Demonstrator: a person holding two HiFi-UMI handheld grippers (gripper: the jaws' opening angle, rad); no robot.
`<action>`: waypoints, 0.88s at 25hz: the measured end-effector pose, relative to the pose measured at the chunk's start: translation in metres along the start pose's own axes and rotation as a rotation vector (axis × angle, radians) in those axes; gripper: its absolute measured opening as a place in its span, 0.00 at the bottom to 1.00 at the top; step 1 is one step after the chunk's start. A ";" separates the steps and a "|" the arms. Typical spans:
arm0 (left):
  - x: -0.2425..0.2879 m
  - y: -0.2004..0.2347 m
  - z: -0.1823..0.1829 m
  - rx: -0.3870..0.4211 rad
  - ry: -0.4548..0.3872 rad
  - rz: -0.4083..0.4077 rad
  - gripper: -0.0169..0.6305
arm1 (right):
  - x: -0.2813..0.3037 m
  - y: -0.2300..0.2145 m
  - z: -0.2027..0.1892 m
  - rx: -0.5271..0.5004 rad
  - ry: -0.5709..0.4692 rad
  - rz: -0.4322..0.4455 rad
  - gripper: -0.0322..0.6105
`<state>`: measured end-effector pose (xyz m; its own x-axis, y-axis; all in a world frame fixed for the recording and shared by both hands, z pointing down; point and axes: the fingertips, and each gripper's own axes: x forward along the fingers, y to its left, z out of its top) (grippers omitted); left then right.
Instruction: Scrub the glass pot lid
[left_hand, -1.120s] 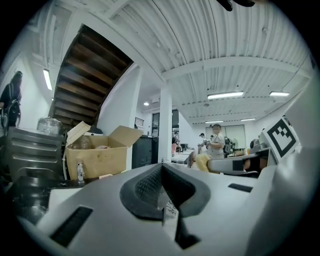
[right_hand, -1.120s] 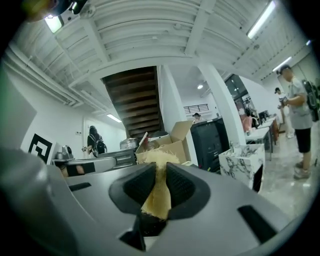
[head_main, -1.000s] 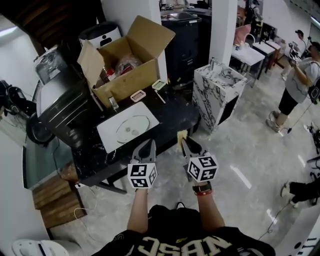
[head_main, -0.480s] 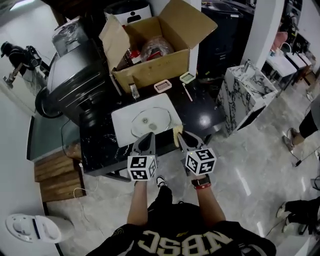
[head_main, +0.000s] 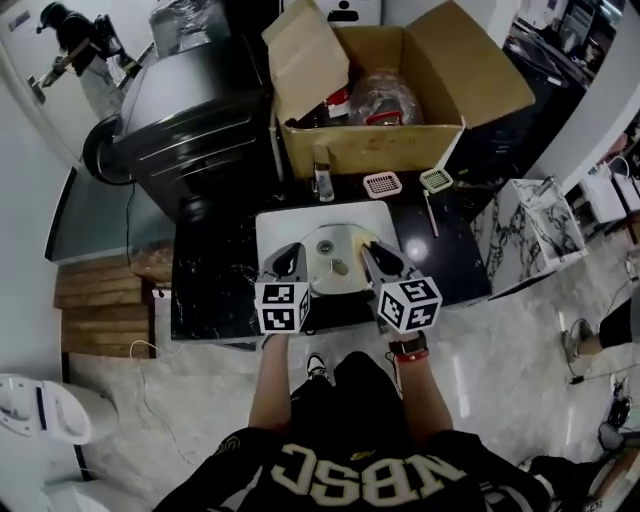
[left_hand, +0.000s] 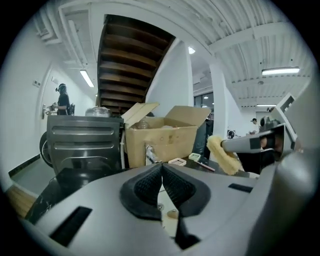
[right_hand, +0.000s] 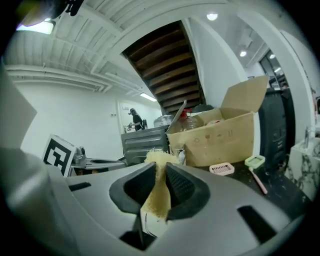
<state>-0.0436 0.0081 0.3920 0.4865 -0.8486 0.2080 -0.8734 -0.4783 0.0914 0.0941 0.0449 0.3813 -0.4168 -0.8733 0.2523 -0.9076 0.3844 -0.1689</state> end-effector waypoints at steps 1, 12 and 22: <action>0.004 0.012 -0.006 -0.011 0.017 0.010 0.05 | 0.012 0.005 -0.002 -0.006 0.013 0.019 0.16; 0.049 0.063 -0.084 -0.105 0.242 0.025 0.08 | 0.111 0.005 -0.046 -0.005 0.173 0.158 0.16; 0.106 0.086 -0.149 -0.221 0.465 0.041 0.20 | 0.171 -0.007 -0.072 -0.019 0.312 0.280 0.16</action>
<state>-0.0703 -0.0889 0.5667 0.4347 -0.6515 0.6218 -0.8997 -0.3450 0.2674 0.0250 -0.0858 0.4939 -0.6399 -0.6030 0.4763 -0.7569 0.6015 -0.2554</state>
